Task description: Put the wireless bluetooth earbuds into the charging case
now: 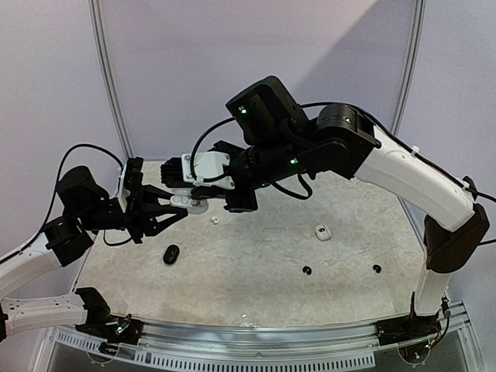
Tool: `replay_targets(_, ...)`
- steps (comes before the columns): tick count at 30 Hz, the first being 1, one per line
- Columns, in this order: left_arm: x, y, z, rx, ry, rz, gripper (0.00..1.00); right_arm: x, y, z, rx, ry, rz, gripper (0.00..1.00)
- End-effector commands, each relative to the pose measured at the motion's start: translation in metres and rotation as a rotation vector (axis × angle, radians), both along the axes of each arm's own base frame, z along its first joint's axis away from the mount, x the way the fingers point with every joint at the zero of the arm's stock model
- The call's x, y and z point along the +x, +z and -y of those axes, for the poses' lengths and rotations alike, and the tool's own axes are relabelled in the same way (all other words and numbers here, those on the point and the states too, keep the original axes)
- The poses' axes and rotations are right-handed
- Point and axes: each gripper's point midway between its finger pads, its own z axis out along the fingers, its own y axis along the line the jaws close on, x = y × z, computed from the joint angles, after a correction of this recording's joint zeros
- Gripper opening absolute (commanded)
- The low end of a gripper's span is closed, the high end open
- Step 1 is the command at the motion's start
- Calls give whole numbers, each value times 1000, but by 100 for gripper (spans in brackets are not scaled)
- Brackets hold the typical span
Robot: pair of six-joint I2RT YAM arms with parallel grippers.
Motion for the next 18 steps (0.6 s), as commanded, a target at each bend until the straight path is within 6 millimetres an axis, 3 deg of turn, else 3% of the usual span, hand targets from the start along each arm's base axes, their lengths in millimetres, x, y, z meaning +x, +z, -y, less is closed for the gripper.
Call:
replay_targets(1, -7, 22, -3, -53, -28, 65, 0, -3, -34, 10, -141, 21, 17, 4)
replay_targets(18, -14, 20, -2, -37, -66, 105, 0, 5, -29, 6, -137, 21, 99, 16)
